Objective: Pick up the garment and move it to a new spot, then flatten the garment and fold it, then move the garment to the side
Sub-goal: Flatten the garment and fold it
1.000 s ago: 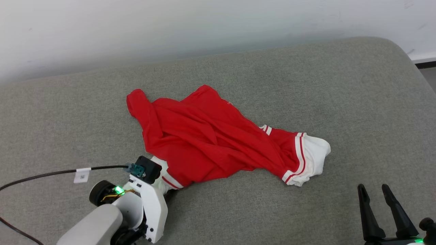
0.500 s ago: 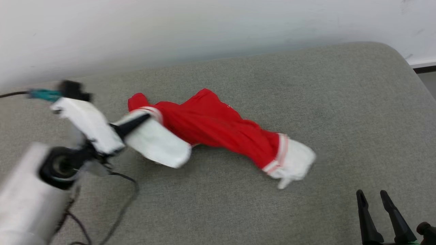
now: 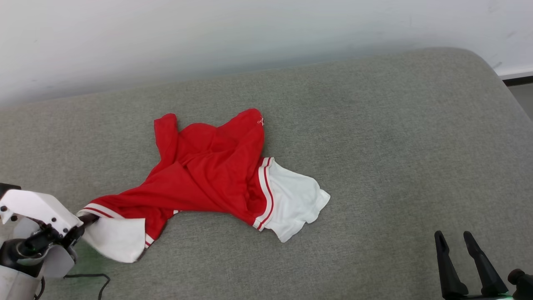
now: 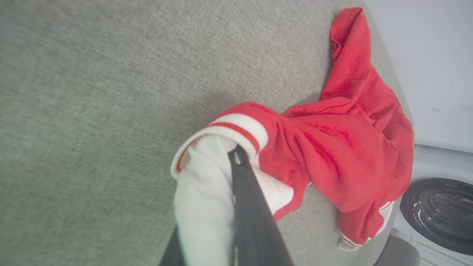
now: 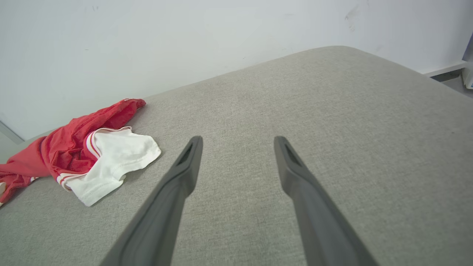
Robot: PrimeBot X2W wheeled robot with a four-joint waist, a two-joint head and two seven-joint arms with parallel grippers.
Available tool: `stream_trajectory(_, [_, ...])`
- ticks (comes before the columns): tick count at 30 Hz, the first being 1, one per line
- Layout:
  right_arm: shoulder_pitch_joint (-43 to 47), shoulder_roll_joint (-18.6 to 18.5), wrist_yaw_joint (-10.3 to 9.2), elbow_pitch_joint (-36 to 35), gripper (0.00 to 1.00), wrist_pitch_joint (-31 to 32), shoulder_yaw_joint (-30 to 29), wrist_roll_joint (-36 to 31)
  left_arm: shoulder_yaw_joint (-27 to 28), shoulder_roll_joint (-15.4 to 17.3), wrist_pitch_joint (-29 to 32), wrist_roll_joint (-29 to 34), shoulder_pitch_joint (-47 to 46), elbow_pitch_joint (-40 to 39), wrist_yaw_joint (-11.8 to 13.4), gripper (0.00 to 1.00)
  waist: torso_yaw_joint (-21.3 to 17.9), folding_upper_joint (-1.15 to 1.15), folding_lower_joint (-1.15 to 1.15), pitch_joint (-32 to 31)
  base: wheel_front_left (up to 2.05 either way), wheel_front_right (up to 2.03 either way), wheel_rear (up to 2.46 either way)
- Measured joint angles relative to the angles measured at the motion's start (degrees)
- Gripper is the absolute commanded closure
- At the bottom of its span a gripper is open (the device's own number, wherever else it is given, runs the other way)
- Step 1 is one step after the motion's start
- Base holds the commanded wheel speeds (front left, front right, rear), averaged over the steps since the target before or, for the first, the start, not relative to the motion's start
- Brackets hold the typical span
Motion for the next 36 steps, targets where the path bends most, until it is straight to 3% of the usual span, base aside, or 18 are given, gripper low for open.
stream_trajectory(6, [-0.13, -0.43, 0.0, 0.33, 0.0, -0.01, 0.12, 0.41, -1.37, -0.41, -1.69, 2.41, -0.66, 0.46, -1.46, 0.0, 1.69, 0.0, 0.0, -0.58, 0.0, 0.0, 0.0])
stream_trajectory(12, [0.4, -1.0, 0.0, 0.99, 0.0, 0.0, 0.64, 1.04, -2.07, 3.27, -3.5, 5.5, -1.2, -5.16, -4.38, 0.0, 3.76, 0.0, -0.01, -1.84, 0.0, 0.0, 0.0])
stream_trajectory(15, [0.71, -1.33, 0.0, 1.32, 0.0, -0.01, 0.69, 1.37, -2.22, 5.16, -6.43, 7.7, 0.35, -10.18, -6.45, 0.0, 4.68, 0.0, 0.0, -2.66, 0.0, 0.0, 0.0])
stream_trajectory(18, [1.0, -1.56, 0.0, 1.75, 0.0, -0.01, 0.74, 1.55, -2.88, 6.78, -10.06, 10.76, 3.48, -15.67, -6.92, 0.0, 5.58, 0.0, -0.01, -3.43, 0.0, 0.0, 0.0])
stream_trajectory(24, [1.87, -1.87, 0.0, 2.23, 0.0, 0.0, 1.29, 2.02, -3.88, 7.32, -13.12, 11.46, 12.05, -24.75, -4.81, 0.0, 7.45, 0.0, 0.0, -4.43, 0.0, 0.0, 0.0])
stream_trajectory(30, [1.79, -2.05, 0.0, 2.43, 0.0, 0.0, 2.08, 2.25, -5.8, 9.33, -13.58, 13.81, 17.42, -26.46, -1.48, 0.0, 8.53, 0.0, -0.01, -4.29, 0.0, 0.0, 0.0])
stream_trajectory(36, [0.66, -2.03, 0.0, 2.57, 0.0, 0.0, 2.74, 2.27, -6.33, 9.23, -15.38, 15.58, 17.73, -27.43, -1.62, 0.0, 8.26, 0.0, -0.01, -3.29, 0.0, 0.0, 0.0])
